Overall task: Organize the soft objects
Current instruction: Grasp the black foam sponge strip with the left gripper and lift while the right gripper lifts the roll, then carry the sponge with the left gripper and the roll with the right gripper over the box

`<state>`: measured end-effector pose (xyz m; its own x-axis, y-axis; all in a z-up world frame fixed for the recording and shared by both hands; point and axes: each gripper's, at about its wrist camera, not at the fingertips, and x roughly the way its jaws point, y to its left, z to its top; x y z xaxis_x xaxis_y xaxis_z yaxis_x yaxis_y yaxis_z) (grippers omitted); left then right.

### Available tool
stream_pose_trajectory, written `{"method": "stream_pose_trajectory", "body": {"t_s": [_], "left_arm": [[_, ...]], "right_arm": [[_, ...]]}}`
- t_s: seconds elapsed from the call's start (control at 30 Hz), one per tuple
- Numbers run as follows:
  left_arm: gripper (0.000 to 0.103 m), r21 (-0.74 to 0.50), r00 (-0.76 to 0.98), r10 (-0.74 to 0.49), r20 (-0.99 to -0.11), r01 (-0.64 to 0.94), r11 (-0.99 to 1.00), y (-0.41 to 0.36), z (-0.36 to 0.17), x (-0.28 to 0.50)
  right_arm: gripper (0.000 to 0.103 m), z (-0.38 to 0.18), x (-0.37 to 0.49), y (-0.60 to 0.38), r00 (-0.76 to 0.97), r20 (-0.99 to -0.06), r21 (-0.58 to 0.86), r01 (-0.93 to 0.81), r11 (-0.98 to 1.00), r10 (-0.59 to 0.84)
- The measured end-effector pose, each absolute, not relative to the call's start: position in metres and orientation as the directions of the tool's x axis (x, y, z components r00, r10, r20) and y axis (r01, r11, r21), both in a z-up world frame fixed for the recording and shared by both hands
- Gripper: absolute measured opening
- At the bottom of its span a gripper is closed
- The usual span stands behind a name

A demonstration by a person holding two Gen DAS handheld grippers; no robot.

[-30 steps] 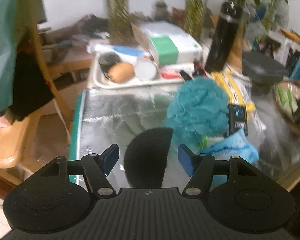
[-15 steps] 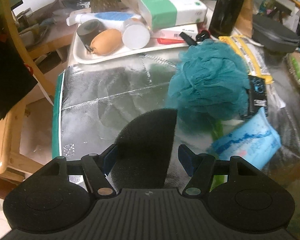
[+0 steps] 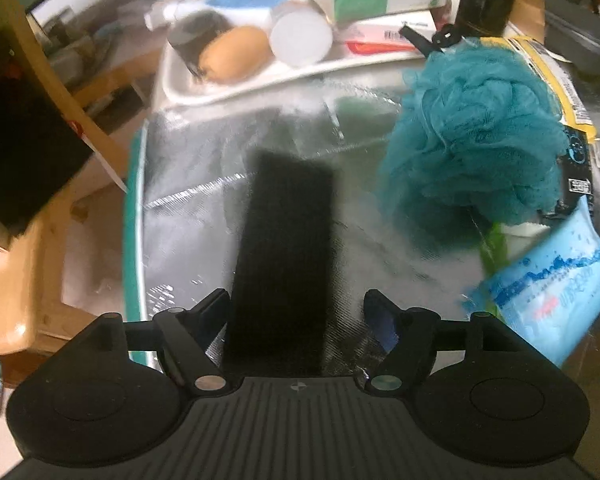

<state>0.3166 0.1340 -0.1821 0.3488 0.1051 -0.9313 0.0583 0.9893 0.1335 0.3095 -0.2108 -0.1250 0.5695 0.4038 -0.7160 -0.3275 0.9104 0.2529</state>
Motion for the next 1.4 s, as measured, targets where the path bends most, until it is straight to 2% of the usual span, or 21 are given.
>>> {"method": "stream_pose_trajectory", "body": {"t_s": [0.03,0.07,0.1,0.13,0.27,0.43,0.67,0.93,1.13,1.4], "left_arm": [[0.073,0.119,0.345,0.091,-0.934,0.059,0.991,0.135,-0.183,0.316],[0.067,0.116,0.349,0.090,-0.933,0.055,0.992,0.135,-0.184,0.315],[0.047,0.123,0.358,0.098,-0.929,0.049,0.991,0.135,-0.184,0.313],[0.043,0.123,0.358,0.102,-0.928,0.035,0.992,0.137,-0.182,0.313],[0.042,0.025,0.395,0.038,-0.918,-0.038,0.999,0.150,-0.171,0.307],[0.041,0.027,0.492,0.046,-0.870,-0.045,0.999,0.146,-0.144,0.294],[0.041,0.017,0.586,0.043,-0.809,-0.049,0.999,0.144,-0.117,0.274],[0.041,-0.030,0.670,0.001,-0.743,-0.034,0.999,0.139,-0.086,0.243],[0.041,-0.077,0.704,-0.050,-0.708,-0.006,0.997,0.134,-0.062,0.221],[0.041,-0.090,0.730,-0.133,-0.671,0.097,0.991,0.109,-0.035,0.182]], "right_arm": [[0.047,-0.124,0.309,-0.210,0.570,-0.716,0.251,-0.327,0.911,0.402],[0.047,-0.123,0.309,-0.210,0.572,-0.715,0.250,-0.328,0.911,0.402],[0.047,-0.123,0.309,-0.210,0.574,-0.713,0.249,-0.330,0.911,0.403],[0.047,-0.121,0.308,-0.210,0.576,-0.710,0.250,-0.332,0.910,0.405],[0.047,-0.116,0.305,-0.208,0.584,-0.701,0.241,-0.347,0.907,0.410],[0.047,-0.103,0.297,-0.204,0.615,-0.670,0.213,-0.377,0.901,0.416],[0.047,-0.078,0.274,-0.192,0.675,-0.573,0.124,-0.490,0.863,0.465],[0.047,-0.059,0.247,-0.184,0.628,-0.496,0.104,-0.644,0.758,0.601],[0.047,-0.051,0.230,-0.177,0.551,-0.475,0.133,-0.726,0.675,0.686],[0.047,-0.050,0.210,-0.176,0.509,-0.500,0.179,-0.731,0.658,0.701]]}}
